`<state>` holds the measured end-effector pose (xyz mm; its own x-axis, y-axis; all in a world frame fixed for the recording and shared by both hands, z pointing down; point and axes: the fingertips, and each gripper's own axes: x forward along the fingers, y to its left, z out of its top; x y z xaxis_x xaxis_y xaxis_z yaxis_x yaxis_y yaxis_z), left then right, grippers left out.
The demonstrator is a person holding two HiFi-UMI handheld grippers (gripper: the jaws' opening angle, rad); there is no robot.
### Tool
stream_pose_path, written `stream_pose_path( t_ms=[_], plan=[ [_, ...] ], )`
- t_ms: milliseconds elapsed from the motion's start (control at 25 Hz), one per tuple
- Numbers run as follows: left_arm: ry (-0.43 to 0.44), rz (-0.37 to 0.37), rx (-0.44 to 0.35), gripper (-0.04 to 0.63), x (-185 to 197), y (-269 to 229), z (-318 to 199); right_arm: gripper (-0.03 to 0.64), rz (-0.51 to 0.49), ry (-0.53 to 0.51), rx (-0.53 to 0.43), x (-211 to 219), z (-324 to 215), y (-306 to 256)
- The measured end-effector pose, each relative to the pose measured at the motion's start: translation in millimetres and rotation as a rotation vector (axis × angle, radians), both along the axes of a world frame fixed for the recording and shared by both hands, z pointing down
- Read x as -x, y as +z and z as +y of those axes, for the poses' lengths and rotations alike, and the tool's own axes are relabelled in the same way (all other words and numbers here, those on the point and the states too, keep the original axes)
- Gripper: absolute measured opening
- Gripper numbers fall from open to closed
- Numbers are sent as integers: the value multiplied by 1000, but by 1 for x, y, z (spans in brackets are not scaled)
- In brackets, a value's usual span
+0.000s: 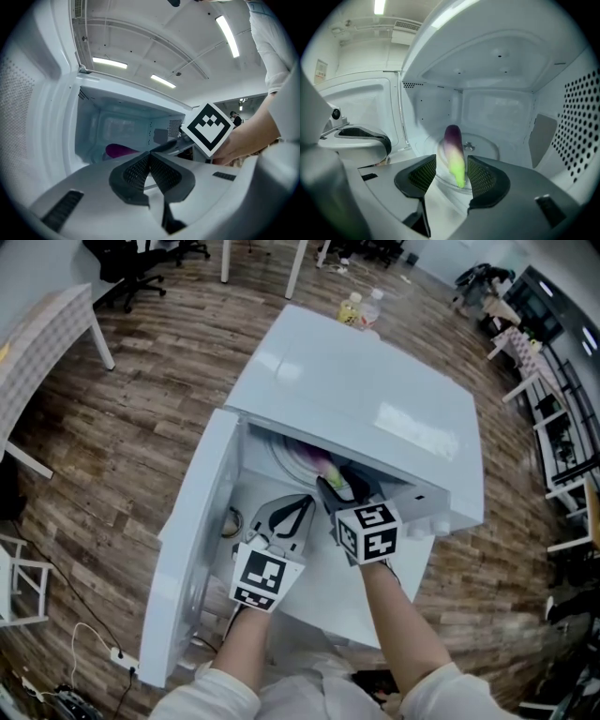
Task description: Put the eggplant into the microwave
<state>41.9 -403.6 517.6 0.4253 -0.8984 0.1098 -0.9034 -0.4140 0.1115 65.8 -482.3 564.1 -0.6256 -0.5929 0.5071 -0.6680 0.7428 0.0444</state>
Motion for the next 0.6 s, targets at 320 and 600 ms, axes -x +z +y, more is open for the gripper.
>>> stream_pose_path(
  t_ms=[320, 600],
  plan=[
    [31, -3, 17, 2, -6, -13, 19, 210, -24, 28, -8, -13, 29, -18],
    [65, 2, 43, 2, -15, -27, 42, 210, -41, 59, -6, -27, 60, -38]
  ],
)
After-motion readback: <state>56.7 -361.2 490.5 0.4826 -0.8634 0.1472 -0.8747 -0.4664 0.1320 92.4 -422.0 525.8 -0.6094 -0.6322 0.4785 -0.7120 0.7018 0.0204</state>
